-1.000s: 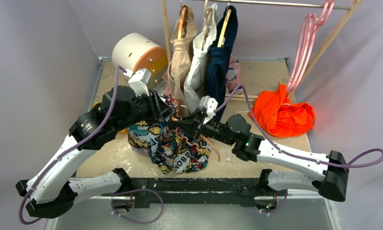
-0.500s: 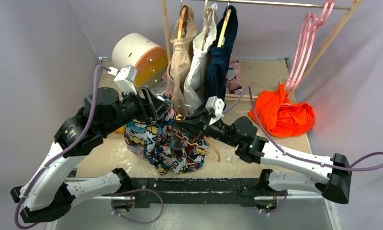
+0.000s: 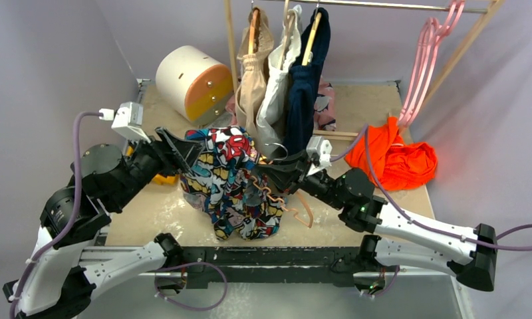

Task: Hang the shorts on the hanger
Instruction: Hang the shorts on the hanger.

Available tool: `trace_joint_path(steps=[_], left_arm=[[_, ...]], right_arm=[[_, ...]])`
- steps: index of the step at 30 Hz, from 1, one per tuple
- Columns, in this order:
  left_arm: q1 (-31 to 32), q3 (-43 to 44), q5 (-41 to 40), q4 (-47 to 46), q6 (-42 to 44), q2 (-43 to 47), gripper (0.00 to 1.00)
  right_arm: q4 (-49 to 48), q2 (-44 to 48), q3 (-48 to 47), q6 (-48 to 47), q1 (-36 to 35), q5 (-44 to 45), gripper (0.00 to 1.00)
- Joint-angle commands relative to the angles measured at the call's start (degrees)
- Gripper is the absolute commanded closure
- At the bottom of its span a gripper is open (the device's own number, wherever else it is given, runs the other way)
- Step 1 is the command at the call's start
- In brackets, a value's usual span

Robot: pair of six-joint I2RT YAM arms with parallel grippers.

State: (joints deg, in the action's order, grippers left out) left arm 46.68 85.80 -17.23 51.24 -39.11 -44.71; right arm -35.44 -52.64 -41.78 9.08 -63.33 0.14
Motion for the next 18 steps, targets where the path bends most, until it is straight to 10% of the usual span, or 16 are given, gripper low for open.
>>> trace_joint_path(steps=[1, 18], left_arm=[[0.1, -3.0, -6.1, 2.1, 3.1, -0.2, 0.4], [0.2, -10.5, 7.1, -3.9, 3.7, -1.0, 0.38]], right_arm=[[-4.8, 4.1, -1.2, 0.5, -0.1, 2.0, 1.0], [-2.7, 5.5, -1.6, 1.2, -0.1, 2.8, 1.0]])
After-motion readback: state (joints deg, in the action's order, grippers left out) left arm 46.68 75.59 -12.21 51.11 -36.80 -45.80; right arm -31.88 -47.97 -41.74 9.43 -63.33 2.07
